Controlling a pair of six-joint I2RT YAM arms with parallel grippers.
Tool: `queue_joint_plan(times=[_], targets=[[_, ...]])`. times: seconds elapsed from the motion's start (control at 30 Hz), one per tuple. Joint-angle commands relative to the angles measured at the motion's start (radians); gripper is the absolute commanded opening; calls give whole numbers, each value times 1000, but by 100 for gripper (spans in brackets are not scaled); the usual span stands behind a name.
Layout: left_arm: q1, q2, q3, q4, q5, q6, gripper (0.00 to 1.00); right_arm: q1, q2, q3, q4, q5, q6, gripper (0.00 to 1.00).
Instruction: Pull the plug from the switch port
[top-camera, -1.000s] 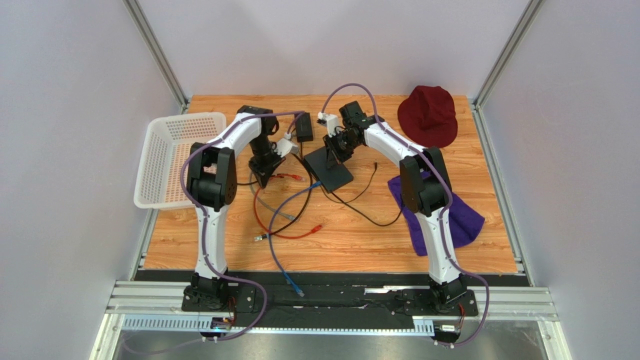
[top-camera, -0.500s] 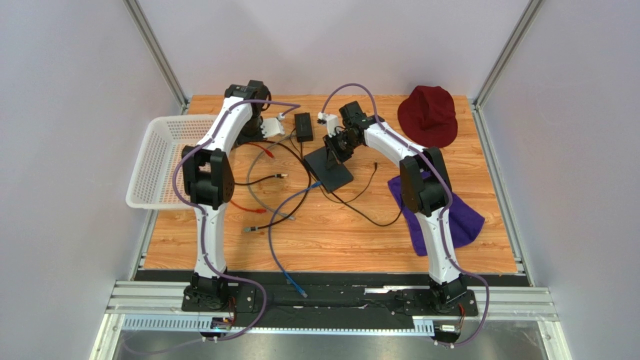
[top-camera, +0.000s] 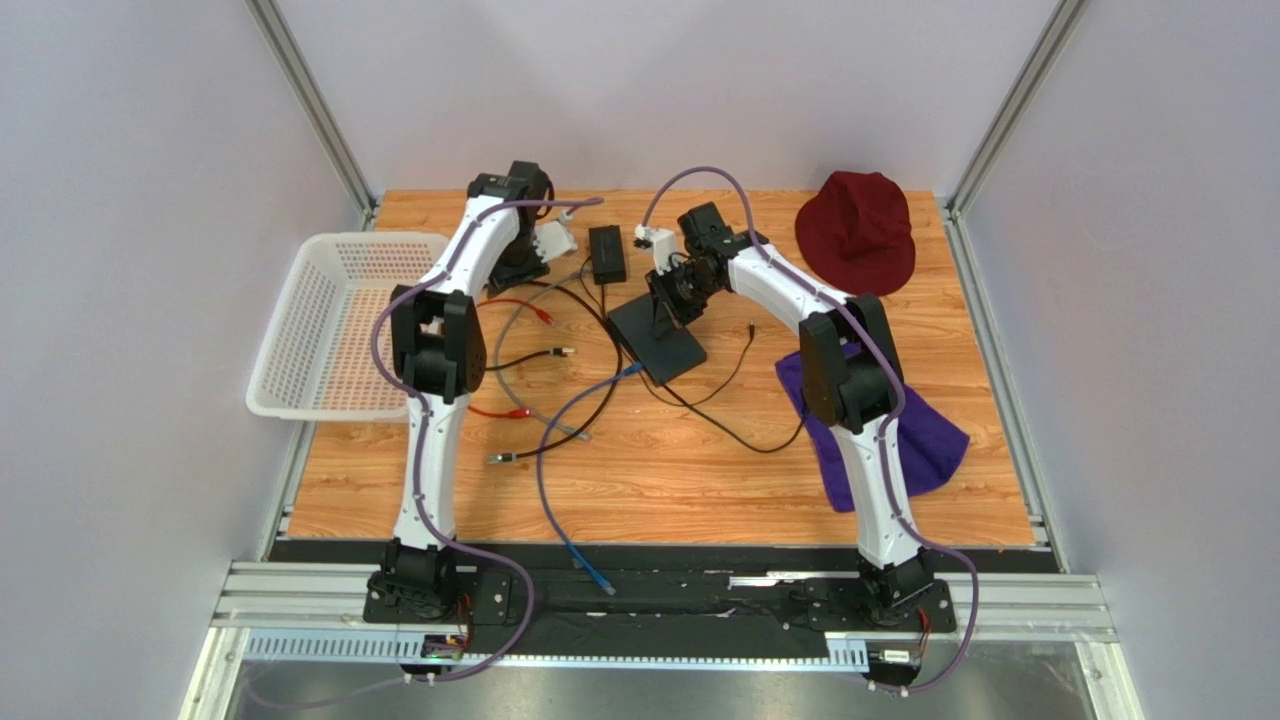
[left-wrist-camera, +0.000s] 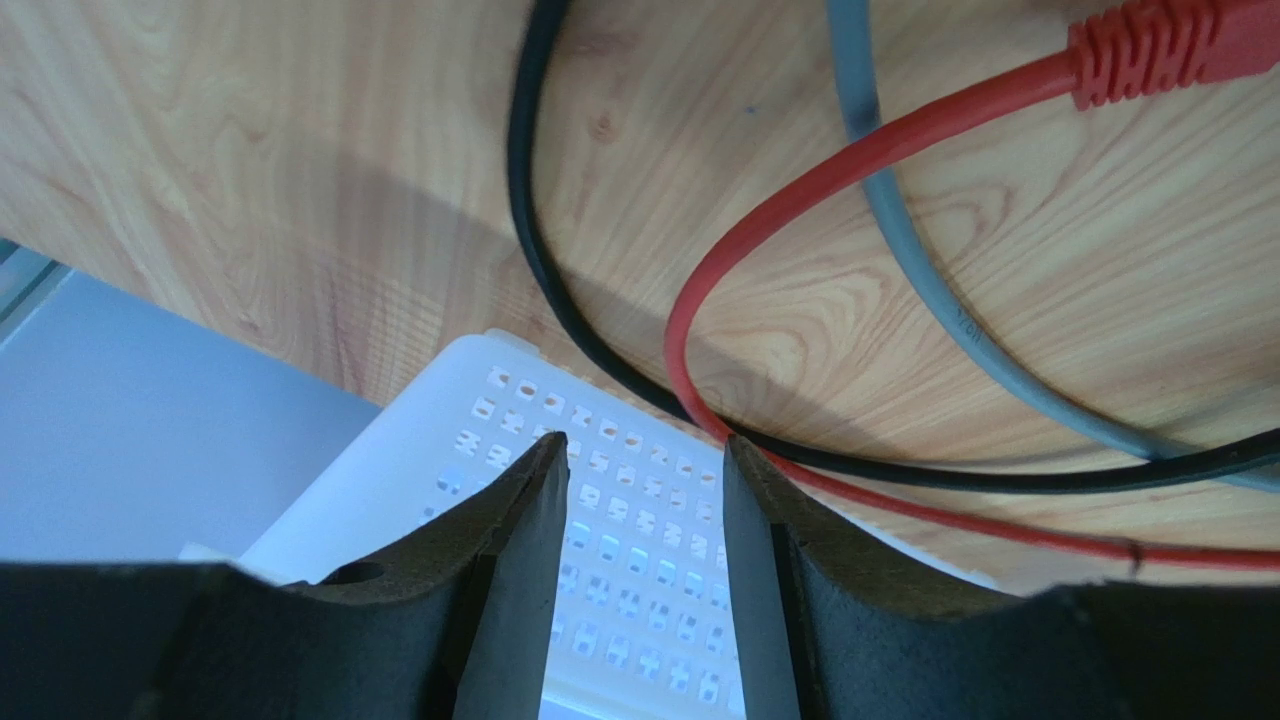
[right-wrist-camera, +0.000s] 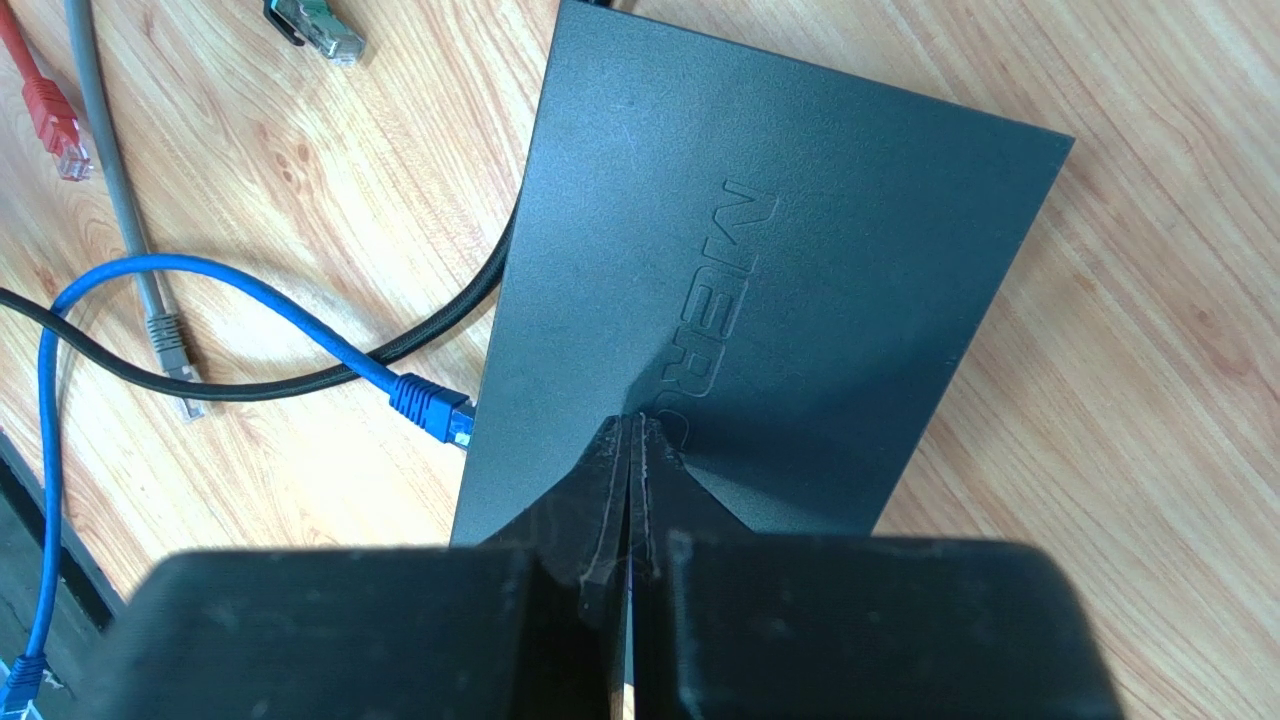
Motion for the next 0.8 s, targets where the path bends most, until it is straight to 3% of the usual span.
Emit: queue_joint_plan(times=[0.0, 0.2, 0.4, 0.6, 0.77], targets=[[-24, -154, 102, 1, 177, -169, 55, 16, 69, -42, 2, 127, -45, 0], [-36, -285, 56, 28, 567, -428, 56, 13, 69, -36, -4, 141, -39, 0], [-39, -437, -300, 261, 892, -648, 60, 7, 74, -33, -15, 150, -33, 0], [-163, -438, -504, 312, 848, -728, 63, 8, 75, -28, -15, 150, -33, 0], [-180, -429, -496, 308, 780, -706, 63, 11, 71, -34, -12, 150, -39, 0]])
